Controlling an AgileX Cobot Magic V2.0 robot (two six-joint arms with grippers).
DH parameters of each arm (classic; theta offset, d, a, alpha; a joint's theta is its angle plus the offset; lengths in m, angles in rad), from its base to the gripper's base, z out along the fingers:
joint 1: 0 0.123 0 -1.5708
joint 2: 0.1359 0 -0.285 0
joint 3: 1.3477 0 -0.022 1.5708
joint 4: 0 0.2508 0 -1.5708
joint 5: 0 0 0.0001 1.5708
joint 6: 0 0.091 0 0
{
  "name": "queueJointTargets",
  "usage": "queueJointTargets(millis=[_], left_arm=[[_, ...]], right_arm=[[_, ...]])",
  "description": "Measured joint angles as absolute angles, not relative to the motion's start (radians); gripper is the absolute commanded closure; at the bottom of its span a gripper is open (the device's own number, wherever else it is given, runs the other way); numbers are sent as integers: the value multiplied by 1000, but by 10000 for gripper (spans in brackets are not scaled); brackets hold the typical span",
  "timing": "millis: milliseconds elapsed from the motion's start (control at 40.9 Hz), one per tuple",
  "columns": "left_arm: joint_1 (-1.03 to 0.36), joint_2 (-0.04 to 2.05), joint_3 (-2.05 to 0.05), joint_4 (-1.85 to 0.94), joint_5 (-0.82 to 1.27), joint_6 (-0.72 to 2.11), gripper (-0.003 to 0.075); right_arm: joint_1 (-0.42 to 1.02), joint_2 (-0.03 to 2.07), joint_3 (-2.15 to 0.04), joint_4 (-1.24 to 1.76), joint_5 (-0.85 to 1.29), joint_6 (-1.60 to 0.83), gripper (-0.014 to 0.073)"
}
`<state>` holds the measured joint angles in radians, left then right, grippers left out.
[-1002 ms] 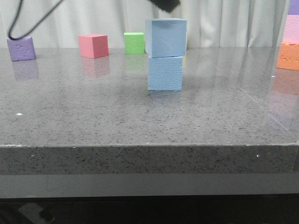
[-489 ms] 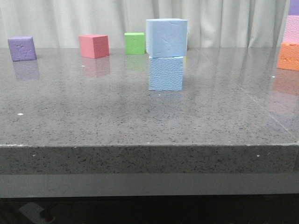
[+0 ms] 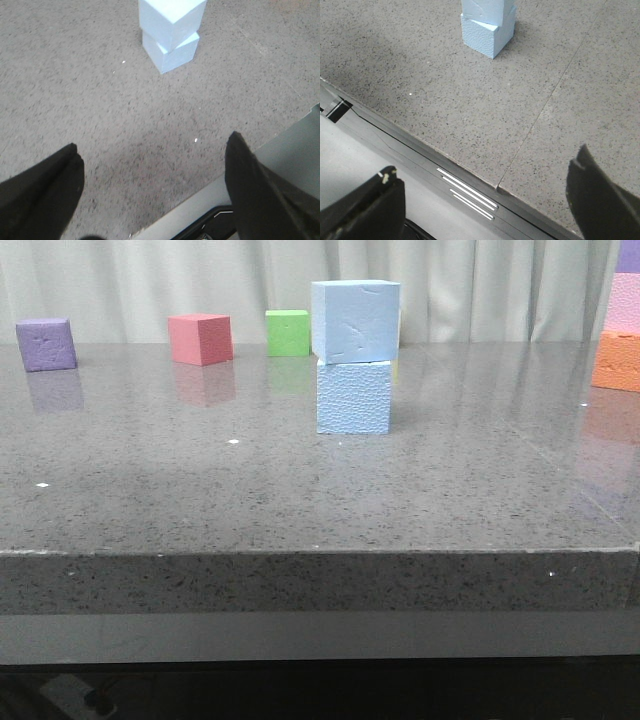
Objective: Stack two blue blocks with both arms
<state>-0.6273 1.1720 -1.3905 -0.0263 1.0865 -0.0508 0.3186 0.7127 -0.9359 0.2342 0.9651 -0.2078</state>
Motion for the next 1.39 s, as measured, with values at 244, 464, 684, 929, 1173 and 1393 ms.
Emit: queueJointTargets(millis=[244, 464, 684, 929, 1173, 1393], left_arm=[[-627, 914, -1047, -24, 981, -58, 154], [-627, 727, -842, -22, 845, -59, 154], [-627, 634, -767, -9, 730, -59, 255], [-627, 633, -762, 0, 692, -61, 659], [-627, 633, -762, 0, 661, -61, 741], [-627, 633, -762, 0, 661, -61, 741]], right_arm=[[319, 713, -936, 236, 965, -208, -62], [319, 709, -936, 236, 907, -208, -62], [319, 698, -936, 238, 854, -208, 150], [319, 698, -936, 240, 852, -208, 617], [319, 698, -936, 240, 863, -208, 661], [319, 698, -936, 240, 868, -208, 661]])
